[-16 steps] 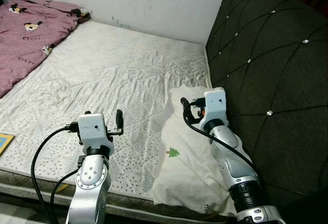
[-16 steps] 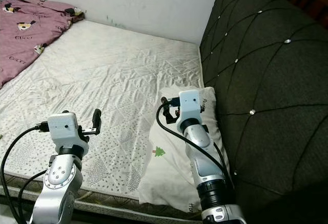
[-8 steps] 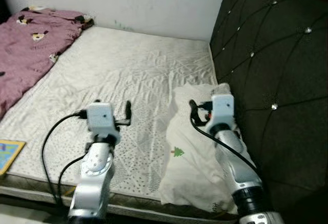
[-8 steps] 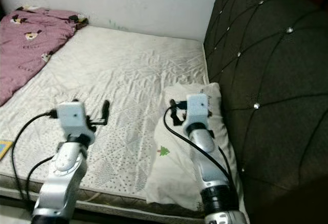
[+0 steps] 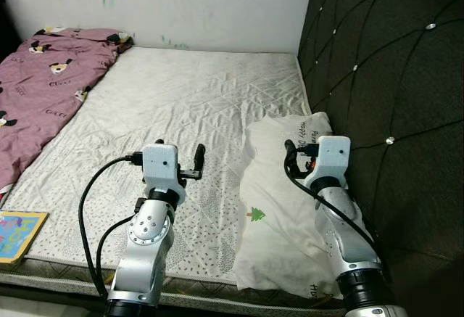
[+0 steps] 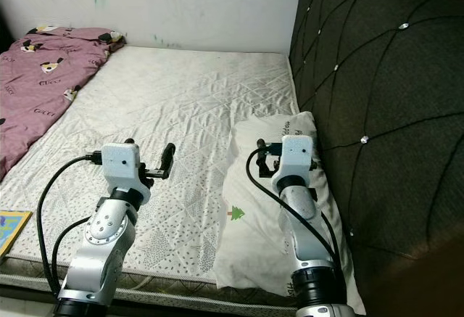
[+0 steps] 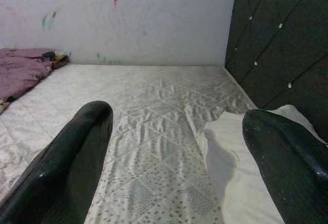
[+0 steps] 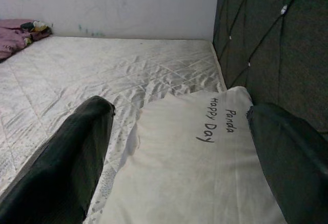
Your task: Clean up the room
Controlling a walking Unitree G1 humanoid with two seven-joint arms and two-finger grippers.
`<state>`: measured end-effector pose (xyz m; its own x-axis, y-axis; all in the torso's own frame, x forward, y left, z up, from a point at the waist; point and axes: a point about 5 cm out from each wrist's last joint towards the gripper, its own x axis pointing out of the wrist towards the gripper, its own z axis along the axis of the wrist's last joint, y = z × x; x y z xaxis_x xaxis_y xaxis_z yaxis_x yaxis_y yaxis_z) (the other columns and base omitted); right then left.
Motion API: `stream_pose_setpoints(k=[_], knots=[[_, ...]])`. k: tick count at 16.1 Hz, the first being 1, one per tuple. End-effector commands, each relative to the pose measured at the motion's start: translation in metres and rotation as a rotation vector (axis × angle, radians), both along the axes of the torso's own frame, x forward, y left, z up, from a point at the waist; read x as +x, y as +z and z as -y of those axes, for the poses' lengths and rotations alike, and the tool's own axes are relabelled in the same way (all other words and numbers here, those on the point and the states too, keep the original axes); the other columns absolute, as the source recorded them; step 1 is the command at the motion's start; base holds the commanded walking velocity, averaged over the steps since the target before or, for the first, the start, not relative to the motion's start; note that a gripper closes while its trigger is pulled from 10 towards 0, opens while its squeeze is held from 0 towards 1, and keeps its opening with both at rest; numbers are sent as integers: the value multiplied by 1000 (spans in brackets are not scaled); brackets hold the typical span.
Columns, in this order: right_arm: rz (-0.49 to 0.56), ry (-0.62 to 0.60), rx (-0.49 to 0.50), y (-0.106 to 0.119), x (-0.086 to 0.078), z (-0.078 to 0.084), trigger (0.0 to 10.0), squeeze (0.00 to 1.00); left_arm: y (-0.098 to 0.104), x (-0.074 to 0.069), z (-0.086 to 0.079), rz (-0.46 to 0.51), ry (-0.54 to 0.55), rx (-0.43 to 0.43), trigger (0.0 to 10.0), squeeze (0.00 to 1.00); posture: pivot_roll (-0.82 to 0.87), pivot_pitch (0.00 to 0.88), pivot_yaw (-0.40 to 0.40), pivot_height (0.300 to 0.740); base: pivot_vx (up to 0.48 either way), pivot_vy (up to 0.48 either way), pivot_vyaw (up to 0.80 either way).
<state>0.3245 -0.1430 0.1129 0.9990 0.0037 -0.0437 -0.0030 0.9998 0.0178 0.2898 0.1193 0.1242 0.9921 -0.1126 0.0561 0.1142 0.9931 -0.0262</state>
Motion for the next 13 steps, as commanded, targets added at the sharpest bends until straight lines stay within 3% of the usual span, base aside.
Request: stream_pose_setpoints(k=[1, 5, 13], knots=[[29, 4, 7, 6, 2, -4, 10000, 0, 0, 2, -4, -6, 13, 3, 10000, 0, 0, 0, 21, 740, 0, 480, 0], [35, 54, 21, 9, 5, -16, 10000, 0, -2, -3, -9, -15, 43, -4, 10000, 0, 22, 0, -7, 740, 0, 480, 0], [35, 59, 5, 11, 6, -14, 10000, 0, -3, -2, -6, -19, 47, -24, 10000, 0, 10, 0, -19, 740, 0, 480, 0]])
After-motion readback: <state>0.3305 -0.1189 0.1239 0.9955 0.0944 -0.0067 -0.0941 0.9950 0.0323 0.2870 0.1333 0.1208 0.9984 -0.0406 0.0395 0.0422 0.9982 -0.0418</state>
